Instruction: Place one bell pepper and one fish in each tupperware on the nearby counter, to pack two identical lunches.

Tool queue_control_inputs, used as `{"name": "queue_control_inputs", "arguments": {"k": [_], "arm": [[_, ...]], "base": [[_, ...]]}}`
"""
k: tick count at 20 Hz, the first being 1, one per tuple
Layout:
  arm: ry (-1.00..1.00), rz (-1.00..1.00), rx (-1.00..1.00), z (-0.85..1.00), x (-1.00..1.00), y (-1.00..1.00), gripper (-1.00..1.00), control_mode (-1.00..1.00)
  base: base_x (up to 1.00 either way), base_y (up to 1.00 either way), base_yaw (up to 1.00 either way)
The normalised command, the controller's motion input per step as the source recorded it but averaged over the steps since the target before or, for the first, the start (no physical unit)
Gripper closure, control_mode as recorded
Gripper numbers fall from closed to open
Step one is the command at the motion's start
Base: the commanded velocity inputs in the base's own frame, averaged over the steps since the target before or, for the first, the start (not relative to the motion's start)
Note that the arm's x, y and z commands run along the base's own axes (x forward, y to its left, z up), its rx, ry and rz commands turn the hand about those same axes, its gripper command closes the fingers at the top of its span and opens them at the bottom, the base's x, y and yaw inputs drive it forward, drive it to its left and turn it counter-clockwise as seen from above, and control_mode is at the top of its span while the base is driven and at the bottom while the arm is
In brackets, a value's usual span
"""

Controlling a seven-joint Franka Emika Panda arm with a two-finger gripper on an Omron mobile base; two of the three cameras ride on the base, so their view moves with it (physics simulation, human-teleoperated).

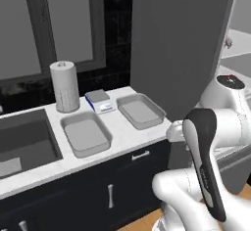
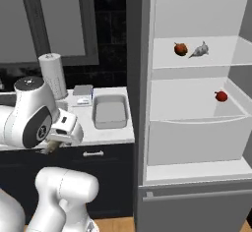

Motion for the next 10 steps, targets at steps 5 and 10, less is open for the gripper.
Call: {"name": "queue_control_inputs", "arguments": {"k": [5,10], "arm": [[0.00,0.00,0.00,0.00,0.00,0.00,1.00,1.00],[0.00,0.00,0.00,0.00,0.00,0.00,1.00,1.00]], "base": [[0.50,0.34,-0.29],[0.58,0.23,-0.21]]}}
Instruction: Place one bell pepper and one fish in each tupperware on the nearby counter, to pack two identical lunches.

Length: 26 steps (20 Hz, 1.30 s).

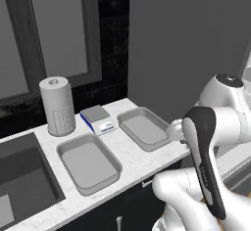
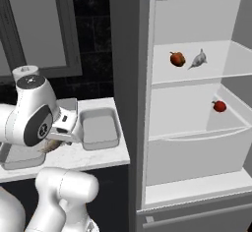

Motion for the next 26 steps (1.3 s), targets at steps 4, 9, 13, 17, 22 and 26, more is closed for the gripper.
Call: {"name": "queue_control_inputs", "arguments": {"k": [4,9,13,17,22,26], "arm": [[0.02,-0.20,0.00,0.00,0.61,0.41,1.00,-1.00],[-0.03,-0.14,-0.04,-0.01,0.95,0.51,1.00,-1.00],[0.00,-0.16,-0.03,-0.22,1.00,0.23,1.00,-1.00],[0.20,-0.19,-0.05,-0.50,1.00,0.02,1.00,-1.00],[0.36,-0.06,-0.05,-0.39,1.00,0.00,1.00,-1.00],[0.29,0.19,-0.07,0.00,0.79,-0.11,1.00,-1.00]], "base": [[0.00,0.00,0.00],[0.00,0.00,0.00],[0.00,0.00,0.00],[0.00,0.00,0.00],[0.00,0.00,0.00],[0.00,0.00,0.00]]}}
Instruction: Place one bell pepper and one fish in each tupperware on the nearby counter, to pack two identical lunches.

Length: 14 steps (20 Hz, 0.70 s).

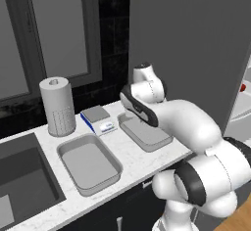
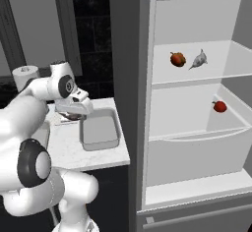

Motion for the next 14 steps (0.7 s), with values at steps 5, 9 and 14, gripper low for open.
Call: {"name": "queue_control_inputs", "arguments": {"k": [5,9,14], "arm": [[-0.01,0.24,-0.01,-0.50,0.10,-0.11,1.00,-1.00],[-0.13,0.28,0.00,-0.80,0.12,-0.03,1.00,-1.00],[-0.20,0.20,0.02,-0.35,0.01,-0.33,1.00,-1.00]], "base": [[0.00,0.00,0.00],[0.00,0.00,0.00],[0.00,0.00,0.00]]}}
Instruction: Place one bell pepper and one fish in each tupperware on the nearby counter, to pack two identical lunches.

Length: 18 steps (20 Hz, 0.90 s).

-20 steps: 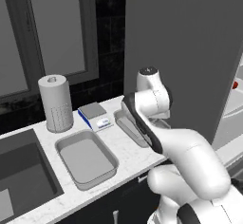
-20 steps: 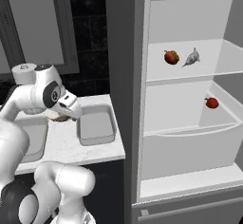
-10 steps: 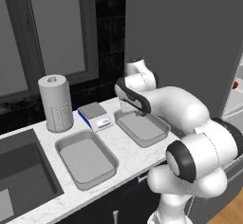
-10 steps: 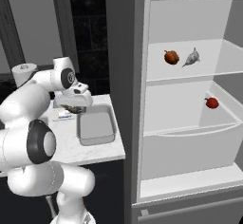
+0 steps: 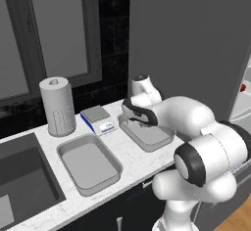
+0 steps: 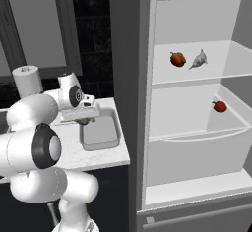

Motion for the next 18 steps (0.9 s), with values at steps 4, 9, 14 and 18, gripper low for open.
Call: {"name": "queue_control_inputs", "arguments": {"k": [4,9,14,18], "arm": [[-0.21,0.13,0.13,-0.02,0.03,-0.46,1.00,-1.00],[0.05,0.09,0.05,0.00,0.62,-0.17,1.00,-1.00],[0.13,0.03,0.00,0.00,0.65,0.02,1.00,-1.00],[-0.01,0.00,0.00,-0.13,0.27,0.00,1.00,-1.00]], "base": [[0.00,0.00,0.00],[0.00,0.00,0.00],[0.00,0.00,0.00],[0.00,0.00,0.00]]}}
